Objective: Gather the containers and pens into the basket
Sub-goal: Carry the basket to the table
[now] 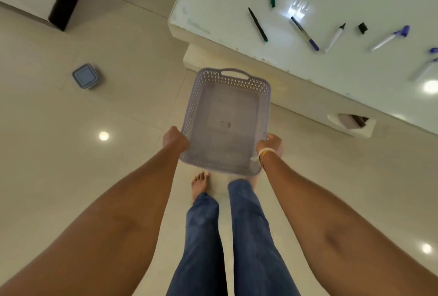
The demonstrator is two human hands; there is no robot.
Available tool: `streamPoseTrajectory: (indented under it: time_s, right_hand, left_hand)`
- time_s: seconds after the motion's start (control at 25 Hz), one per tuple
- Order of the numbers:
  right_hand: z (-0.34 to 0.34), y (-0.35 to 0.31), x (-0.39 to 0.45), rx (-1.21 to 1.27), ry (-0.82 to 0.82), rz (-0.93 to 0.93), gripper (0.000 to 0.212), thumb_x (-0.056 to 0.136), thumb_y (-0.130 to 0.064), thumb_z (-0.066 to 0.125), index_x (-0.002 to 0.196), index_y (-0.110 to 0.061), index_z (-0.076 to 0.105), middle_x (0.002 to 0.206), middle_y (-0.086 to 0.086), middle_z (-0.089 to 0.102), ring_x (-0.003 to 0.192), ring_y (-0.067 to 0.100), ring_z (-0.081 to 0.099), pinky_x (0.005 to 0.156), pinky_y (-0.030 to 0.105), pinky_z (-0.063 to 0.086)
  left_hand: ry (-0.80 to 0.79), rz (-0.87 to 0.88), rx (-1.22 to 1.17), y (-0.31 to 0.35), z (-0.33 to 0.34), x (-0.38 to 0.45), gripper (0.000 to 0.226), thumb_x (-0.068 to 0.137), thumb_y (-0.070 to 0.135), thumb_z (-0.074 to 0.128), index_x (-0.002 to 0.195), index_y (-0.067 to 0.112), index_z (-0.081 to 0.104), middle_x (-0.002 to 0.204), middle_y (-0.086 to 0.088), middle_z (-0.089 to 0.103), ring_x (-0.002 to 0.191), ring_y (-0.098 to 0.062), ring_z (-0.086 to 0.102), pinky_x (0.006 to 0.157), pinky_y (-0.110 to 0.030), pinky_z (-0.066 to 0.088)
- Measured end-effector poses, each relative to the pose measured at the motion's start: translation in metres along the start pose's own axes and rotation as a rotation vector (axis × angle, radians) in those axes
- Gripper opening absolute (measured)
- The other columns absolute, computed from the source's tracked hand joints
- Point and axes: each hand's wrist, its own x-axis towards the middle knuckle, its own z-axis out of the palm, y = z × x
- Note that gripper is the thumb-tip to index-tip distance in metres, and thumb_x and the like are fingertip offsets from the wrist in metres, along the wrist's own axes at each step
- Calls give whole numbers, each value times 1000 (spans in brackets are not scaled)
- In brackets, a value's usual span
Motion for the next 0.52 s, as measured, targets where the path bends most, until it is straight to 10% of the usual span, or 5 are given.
streamPoseTrajectory:
  time_s: [0.52]
  right_hand:
    - [-59, -135, -87, 44, -37, -207, 40, 85, -6, 52, 118, -21, 69, 117, 8, 70, 110, 31, 62, 92, 27, 49]
  left_hand:
    - [141, 126, -95, 9, -150, -47, 31, 83, 2, 52, 113, 1, 60, 112, -17, 65, 106, -36, 63, 84, -39, 56]
